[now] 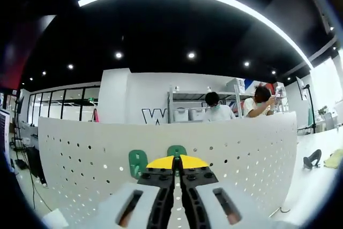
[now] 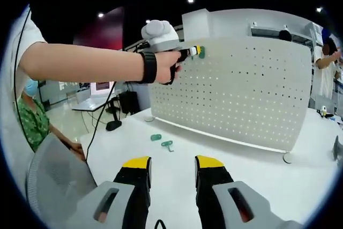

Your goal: Insert the hook assembly into the mounting plate slot until the hook locks in place.

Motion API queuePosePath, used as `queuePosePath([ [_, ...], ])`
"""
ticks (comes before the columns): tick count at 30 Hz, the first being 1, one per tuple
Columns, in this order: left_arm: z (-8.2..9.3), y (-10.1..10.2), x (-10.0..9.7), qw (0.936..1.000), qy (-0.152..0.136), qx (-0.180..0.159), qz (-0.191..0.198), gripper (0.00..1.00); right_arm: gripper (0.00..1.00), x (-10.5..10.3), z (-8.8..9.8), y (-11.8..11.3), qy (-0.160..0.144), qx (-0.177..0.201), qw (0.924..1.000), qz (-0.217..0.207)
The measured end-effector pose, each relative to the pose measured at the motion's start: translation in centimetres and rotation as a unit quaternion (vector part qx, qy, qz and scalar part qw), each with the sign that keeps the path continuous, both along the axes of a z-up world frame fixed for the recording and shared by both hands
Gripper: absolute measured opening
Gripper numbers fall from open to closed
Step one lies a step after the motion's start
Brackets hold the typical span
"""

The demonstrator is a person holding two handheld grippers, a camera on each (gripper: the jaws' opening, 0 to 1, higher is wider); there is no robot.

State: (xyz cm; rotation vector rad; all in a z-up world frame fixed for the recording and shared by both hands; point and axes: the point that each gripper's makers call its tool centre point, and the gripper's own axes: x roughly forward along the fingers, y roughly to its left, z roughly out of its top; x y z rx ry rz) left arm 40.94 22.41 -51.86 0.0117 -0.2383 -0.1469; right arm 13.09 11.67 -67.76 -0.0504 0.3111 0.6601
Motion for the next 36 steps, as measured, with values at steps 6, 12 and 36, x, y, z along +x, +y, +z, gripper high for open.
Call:
queuePosePath([
  [6,-0.03,-0.21,0.12,1.0000,-0.002,-0.002,0.000,0.03,0.32,0.02,-0.08,-0.18,0.001,0.001,1.0000,-0.002],
  [12,0.02,-0.37,0.13,0.9997,0.002,0.024,0.003,0.03,0.32,0.08,-0.07,-0.12,0.001,0.001,1.0000,-0.001],
  [36,-0.36,-0.79,0.20,0.9987,0.023,0.040,-0.020,0.05,0.32,0.11,0.03,0.26,0.000,0.003,1.0000,0.003],
])
